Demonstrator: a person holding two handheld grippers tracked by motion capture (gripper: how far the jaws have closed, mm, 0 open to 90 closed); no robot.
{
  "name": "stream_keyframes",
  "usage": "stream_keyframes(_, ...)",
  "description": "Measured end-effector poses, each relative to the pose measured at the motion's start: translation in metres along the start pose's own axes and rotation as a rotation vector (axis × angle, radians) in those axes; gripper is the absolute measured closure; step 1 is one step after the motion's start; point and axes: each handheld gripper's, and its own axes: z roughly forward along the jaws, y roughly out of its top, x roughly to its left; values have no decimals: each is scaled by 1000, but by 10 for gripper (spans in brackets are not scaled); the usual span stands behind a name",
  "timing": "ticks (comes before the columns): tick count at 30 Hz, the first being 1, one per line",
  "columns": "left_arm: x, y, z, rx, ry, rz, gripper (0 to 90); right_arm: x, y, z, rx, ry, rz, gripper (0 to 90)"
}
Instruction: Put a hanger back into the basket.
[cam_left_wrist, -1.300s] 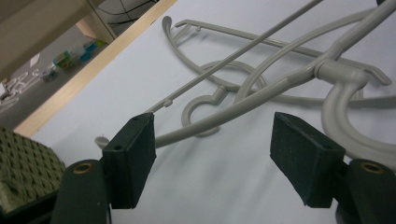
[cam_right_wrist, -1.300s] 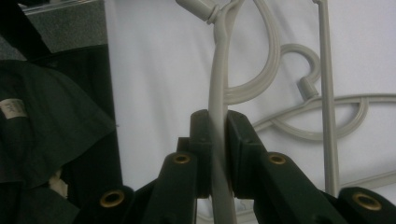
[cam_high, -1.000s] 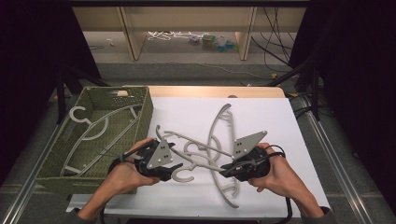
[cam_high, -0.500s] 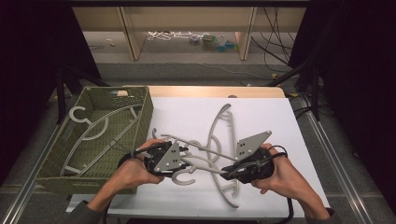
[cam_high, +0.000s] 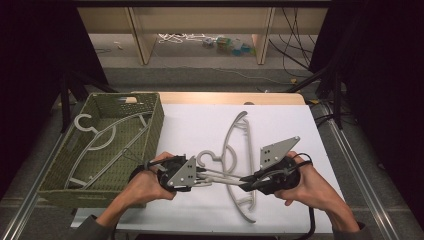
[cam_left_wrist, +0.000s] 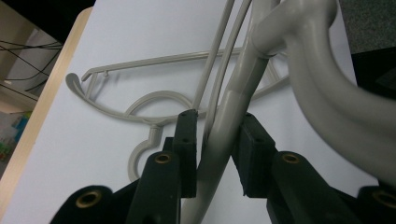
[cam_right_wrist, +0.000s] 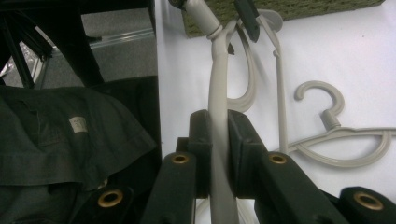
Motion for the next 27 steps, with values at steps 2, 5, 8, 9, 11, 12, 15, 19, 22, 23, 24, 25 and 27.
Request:
stream_keyframes(2, 2, 2, -1, -7, -12, -20, 725, -2, -1, -3, -27, -22, 7, 775)
stream_keyframes(5, 0, 5, -3, -32, -45, -42, 740, -4, 0, -10, -51, -50, 11, 682)
stream_keyframes(8, 3, 7, -7, -90, -90, -173, 794, -4, 3, -17, -88, -142, 35, 470)
stream_keyframes(9, 4, 7, -8, -97, -68, -160, 794, -5, 5, -19, -88, -184, 41, 506)
stream_keyframes(11, 5, 6, -11, -61, -44, -141, 795, -3, 6, -24, -98, -213, 33, 471)
stream_keyframes(12, 5, 6, -11, -67, -43, -167, 795, -2, 7, -25, -106, -205, 31, 476)
stream_keyframes(15, 7, 5, -12, -61, -40, -189, 796, -2, 8, -27, -123, -232, 45, 435)
stream_keyframes(19, 13, 0, -14, -60, -22, -278, 796, -5, 7, -32, -146, -283, 101, 385)
stream_keyframes(22, 18, -6, -17, -66, -13, -338, 795, -5, 6, -34, -167, -318, 135, 338)
stream_keyframes(23, 20, -7, -18, -69, -12, -358, 795, -6, 6, -35, -177, -339, 135, 325)
stream_keyframes(24, 21, -9, -20, -81, -9, -380, 795, -6, 6, -35, -180, -353, 143, 312)
stream_keyframes(25, 23, -10, -22, -83, -9, -390, 795, -5, 6, -35, -182, -369, 153, 297)
stream_keyframes(27, 25, -12, -27, -100, -5, -421, 795, -4, 5, -34, -194, -407, 155, 287)
